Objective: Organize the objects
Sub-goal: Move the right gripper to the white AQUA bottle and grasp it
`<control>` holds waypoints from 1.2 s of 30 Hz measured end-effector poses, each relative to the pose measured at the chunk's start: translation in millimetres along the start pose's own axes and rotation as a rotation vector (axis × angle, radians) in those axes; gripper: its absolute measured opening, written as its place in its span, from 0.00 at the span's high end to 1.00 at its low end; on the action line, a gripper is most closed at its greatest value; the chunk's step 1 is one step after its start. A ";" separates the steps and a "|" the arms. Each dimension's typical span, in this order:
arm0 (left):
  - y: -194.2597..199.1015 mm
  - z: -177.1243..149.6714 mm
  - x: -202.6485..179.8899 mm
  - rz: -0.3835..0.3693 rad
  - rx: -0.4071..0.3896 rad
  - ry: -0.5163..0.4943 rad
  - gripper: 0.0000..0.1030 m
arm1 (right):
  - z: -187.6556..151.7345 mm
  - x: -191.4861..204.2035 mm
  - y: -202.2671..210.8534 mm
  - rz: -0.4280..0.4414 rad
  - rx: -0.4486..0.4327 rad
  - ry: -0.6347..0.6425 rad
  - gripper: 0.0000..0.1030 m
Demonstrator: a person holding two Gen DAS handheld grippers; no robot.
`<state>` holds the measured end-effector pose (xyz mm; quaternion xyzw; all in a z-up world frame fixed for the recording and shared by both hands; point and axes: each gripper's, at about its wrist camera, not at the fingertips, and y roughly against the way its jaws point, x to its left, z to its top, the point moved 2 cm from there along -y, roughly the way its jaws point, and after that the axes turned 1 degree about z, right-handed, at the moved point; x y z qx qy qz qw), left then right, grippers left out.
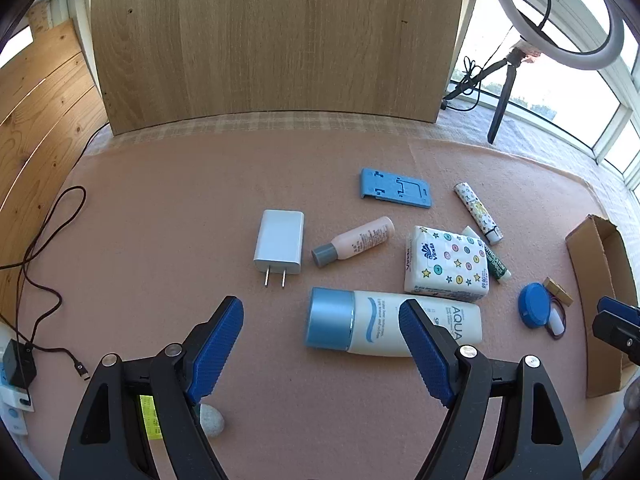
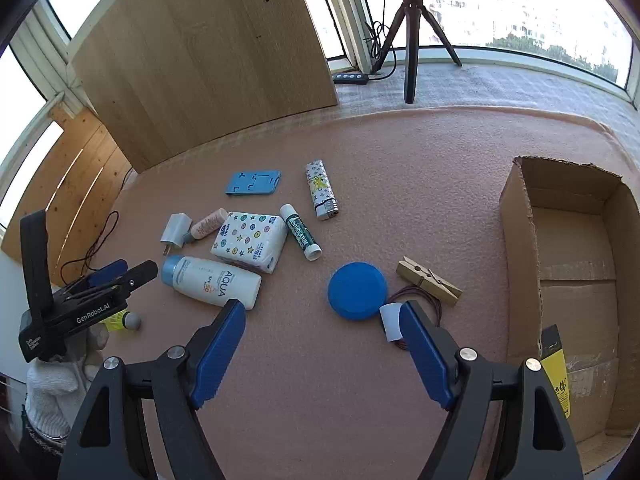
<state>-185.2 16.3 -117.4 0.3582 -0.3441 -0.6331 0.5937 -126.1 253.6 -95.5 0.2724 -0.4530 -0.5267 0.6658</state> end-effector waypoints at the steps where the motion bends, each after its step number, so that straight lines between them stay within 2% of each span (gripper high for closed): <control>1: -4.5 4.4 -2.2 0.003 0.001 -0.006 0.20 | 0.2 2.2 -3.5 0.008 0.007 -0.003 0.26; 11: -59.6 19.0 -18.4 -0.041 0.116 -0.036 0.35 | -0.3 0.1 -7.7 0.029 0.020 -0.039 0.27; 13: -64.5 15.8 -20.7 -0.058 0.127 -0.041 0.44 | -0.6 -3.1 -7.0 0.026 0.020 -0.048 0.27; 22: -60.9 -11.3 -35.9 -0.131 0.136 -0.079 0.47 | -5.6 -6.2 -8.6 0.038 0.040 -0.055 0.27; 27: -50.5 -33.4 -45.1 -0.164 0.114 -0.092 0.47 | -11.2 -0.1 -15.2 0.051 0.065 -0.037 0.27; 33: -35.5 -60.0 -63.0 -0.236 0.099 -0.178 0.47 | -16.8 4.5 -23.4 0.064 0.094 -0.026 0.27; 36: -31.0 -65.0 -61.3 -0.252 0.122 -0.148 0.47 | -19.0 9.2 -27.7 0.070 0.110 -0.009 0.27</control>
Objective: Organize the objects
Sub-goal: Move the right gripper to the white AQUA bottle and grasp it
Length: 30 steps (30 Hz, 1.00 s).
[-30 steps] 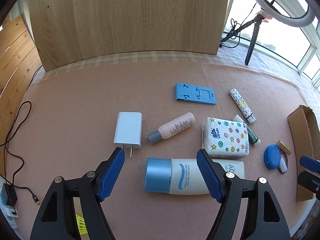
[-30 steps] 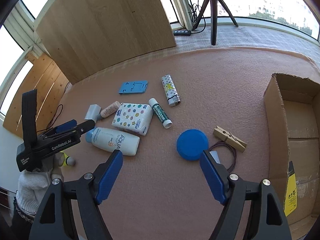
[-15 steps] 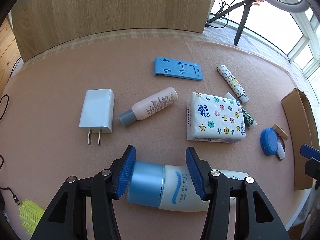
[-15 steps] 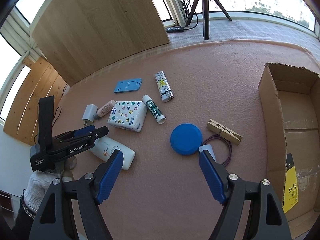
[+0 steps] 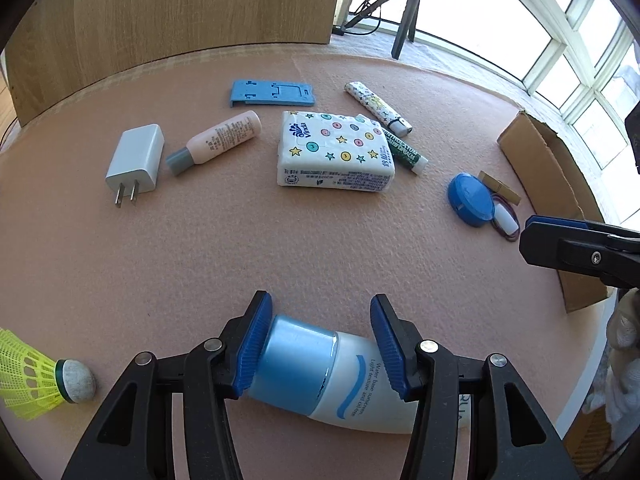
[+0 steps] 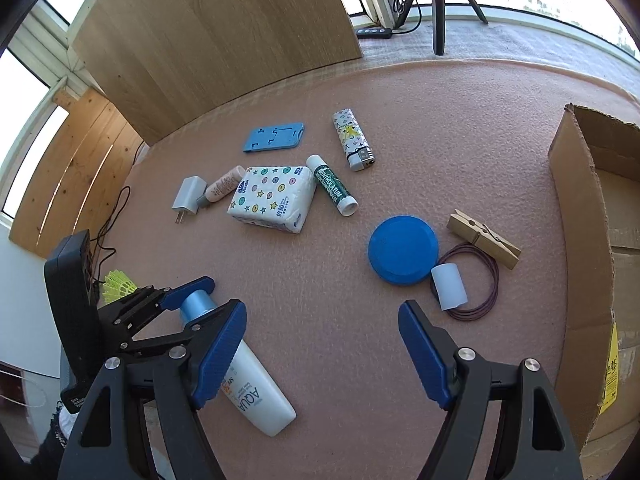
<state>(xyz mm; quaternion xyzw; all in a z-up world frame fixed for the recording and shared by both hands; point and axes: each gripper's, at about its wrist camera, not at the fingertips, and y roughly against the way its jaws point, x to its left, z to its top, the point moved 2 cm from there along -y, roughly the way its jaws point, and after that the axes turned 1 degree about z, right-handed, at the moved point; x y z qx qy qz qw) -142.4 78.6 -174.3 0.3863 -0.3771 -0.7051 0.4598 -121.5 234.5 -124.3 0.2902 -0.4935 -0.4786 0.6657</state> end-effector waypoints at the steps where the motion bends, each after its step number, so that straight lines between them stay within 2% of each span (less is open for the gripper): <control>1: 2.6 -1.1 2.2 0.000 0.004 0.020 0.47 | -0.4 1.8 -2.0 -0.002 0.007 0.010 0.27; 5: 26.9 -15.0 11.7 0.034 -0.026 0.067 0.44 | -3.4 9.0 -11.0 0.002 0.033 0.041 0.27; 7: 36.7 -20.4 17.1 0.062 -0.041 0.084 0.38 | -4.2 13.8 -15.7 0.009 0.047 0.060 0.27; 11: 55.8 -35.2 26.9 0.084 -0.056 0.126 0.38 | -4.3 25.1 -26.6 0.039 0.088 0.107 0.27; 16: 58.2 -58.8 23.5 -0.023 -0.001 0.176 0.38 | -5.6 42.1 -44.2 0.079 0.146 0.163 0.27; 17: 56.1 -62.0 20.7 -0.050 0.013 0.179 0.38 | -6.3 44.7 -48.0 0.089 0.160 0.170 0.30; 18: 52.5 -66.2 15.0 -0.068 0.026 0.179 0.38 | -7.0 46.9 -52.0 0.101 0.178 0.178 0.39; 19: 50.5 -68.8 10.5 -0.079 0.033 0.177 0.38 | -8.2 49.5 -56.2 0.110 0.197 0.185 0.43; 21: 46.8 -71.3 2.3 -0.096 0.041 0.166 0.38 | -10.5 53.7 -62.7 0.118 0.223 0.195 0.47; 30: 34.5 -65.3 -3.9 -0.125 0.041 0.181 0.38 | -19.3 60.5 -72.7 0.191 0.284 0.184 0.47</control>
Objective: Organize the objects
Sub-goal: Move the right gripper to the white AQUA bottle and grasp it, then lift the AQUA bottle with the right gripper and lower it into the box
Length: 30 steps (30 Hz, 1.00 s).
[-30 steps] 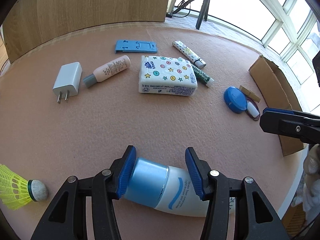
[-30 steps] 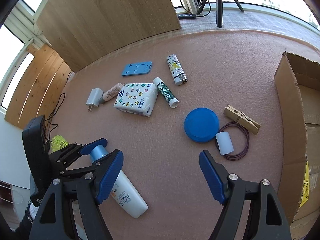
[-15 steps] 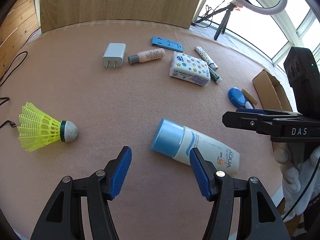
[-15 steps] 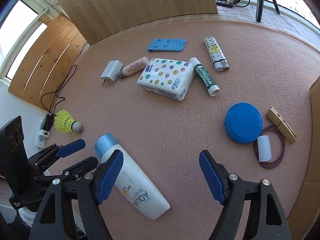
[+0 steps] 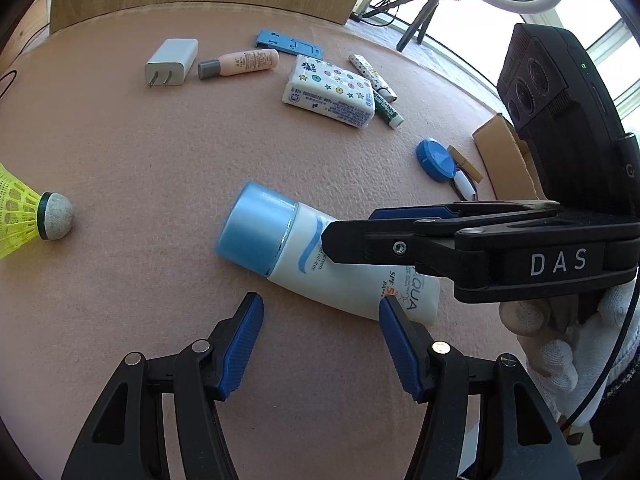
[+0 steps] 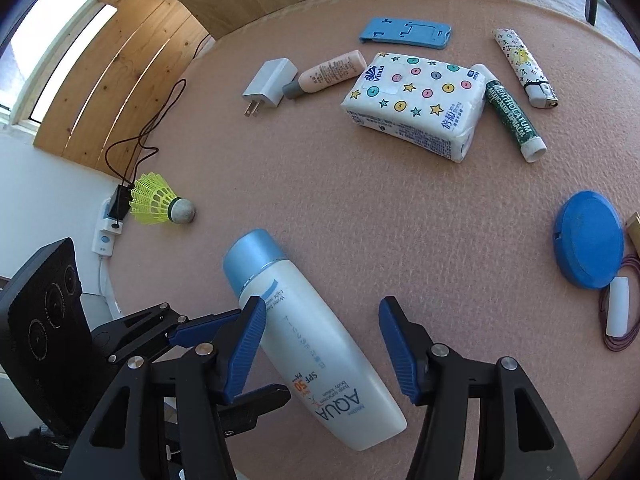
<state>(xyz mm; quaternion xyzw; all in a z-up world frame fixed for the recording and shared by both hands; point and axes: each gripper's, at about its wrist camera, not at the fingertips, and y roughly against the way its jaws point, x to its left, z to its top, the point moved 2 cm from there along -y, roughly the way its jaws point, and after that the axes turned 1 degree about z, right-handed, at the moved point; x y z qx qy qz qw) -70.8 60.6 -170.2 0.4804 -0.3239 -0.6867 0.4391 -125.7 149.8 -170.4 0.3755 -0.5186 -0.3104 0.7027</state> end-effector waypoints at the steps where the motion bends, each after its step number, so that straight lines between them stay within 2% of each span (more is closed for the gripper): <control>1: -0.6 1.5 0.5 0.001 -0.002 0.001 0.38 | -0.9 0.3 0.3 0.005 0.001 -0.001 0.47; 5: -0.8 4.6 0.7 0.000 -0.006 -0.011 0.38 | -4.2 2.4 -0.8 0.036 0.014 -0.012 0.47; 8: -2.0 6.0 1.0 -0.002 -0.008 -0.013 0.38 | -6.3 5.8 -1.7 0.027 0.014 -0.003 0.47; 14: -2.1 8.3 1.5 -0.015 -0.014 -0.015 0.38 | -10.6 6.2 -5.3 0.057 0.037 -0.025 0.60; 16: -3.3 8.7 2.1 -0.020 -0.007 -0.014 0.38 | -13.8 9.3 -7.5 0.061 0.041 -0.015 0.60; 30: -9.4 2.8 -13.4 0.005 -0.042 -0.075 0.38 | -24.9 9.9 3.3 0.073 -0.032 -0.050 0.65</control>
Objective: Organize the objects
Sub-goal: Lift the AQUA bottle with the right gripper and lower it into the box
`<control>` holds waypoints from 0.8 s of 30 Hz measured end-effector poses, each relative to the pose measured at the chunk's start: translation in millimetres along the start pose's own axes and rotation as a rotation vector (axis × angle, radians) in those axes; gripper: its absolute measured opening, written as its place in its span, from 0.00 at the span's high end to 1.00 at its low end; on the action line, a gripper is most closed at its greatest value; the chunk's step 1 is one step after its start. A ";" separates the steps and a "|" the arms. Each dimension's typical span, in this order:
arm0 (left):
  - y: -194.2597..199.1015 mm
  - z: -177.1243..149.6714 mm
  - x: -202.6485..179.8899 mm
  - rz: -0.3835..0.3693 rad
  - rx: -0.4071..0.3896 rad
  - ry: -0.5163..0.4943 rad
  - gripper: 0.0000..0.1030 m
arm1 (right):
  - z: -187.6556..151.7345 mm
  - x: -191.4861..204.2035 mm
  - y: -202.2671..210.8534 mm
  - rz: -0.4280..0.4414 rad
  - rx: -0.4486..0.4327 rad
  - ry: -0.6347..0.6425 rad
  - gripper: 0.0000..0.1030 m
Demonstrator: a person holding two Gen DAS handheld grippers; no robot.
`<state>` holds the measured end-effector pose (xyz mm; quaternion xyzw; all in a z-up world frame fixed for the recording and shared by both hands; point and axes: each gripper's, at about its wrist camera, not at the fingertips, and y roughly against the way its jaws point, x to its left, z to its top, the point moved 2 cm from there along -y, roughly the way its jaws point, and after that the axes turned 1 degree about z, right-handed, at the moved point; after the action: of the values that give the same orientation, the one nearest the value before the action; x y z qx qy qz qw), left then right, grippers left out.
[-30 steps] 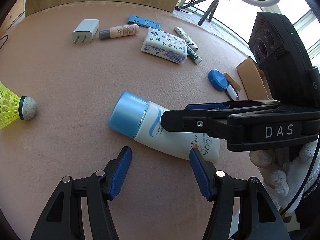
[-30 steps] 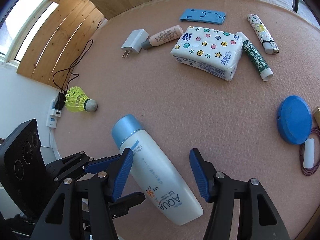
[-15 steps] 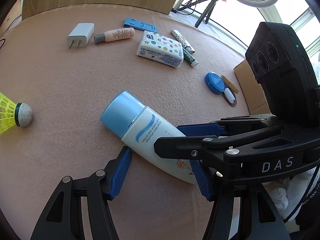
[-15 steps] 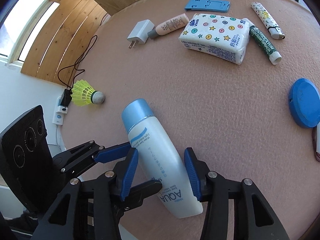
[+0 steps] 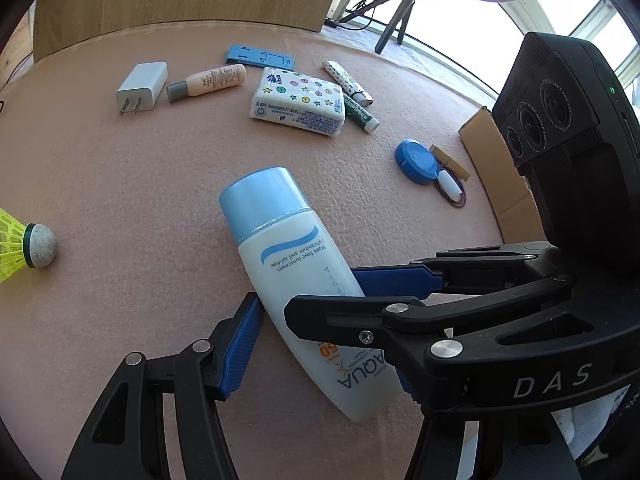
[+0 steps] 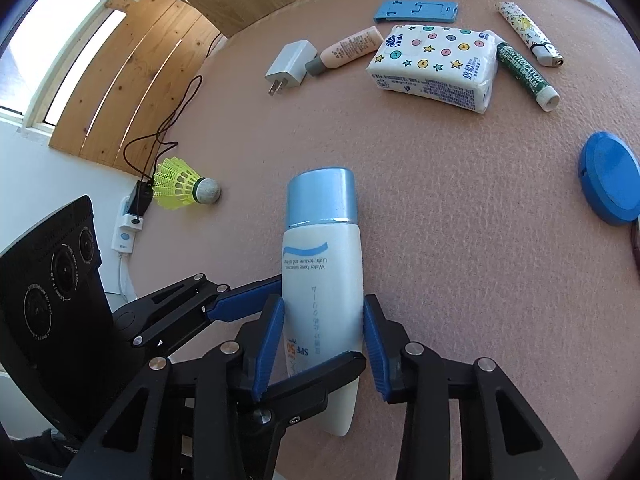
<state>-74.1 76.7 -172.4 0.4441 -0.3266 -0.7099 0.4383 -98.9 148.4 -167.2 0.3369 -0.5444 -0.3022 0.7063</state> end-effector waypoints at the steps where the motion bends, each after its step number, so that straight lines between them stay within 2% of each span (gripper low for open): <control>1: 1.1 1.2 -2.7 0.000 -0.005 -0.005 0.39 | -0.7 -1.2 3.4 0.002 -0.010 -0.005 0.65; 9: 7.6 17.6 -42.9 -0.030 -0.026 -0.067 0.39 | -7.9 -12.6 45.2 -0.014 -0.100 -0.038 0.65; 24: -13.8 58.4 -176.7 -0.153 -0.043 -0.277 0.39 | -38.8 -81.9 157.6 -0.112 -0.287 -0.163 0.65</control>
<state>-93.2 247.8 -100.5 0.3562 -0.3340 -0.8023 0.3432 -70.1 312.1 -93.6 0.2369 -0.5314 -0.4419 0.6828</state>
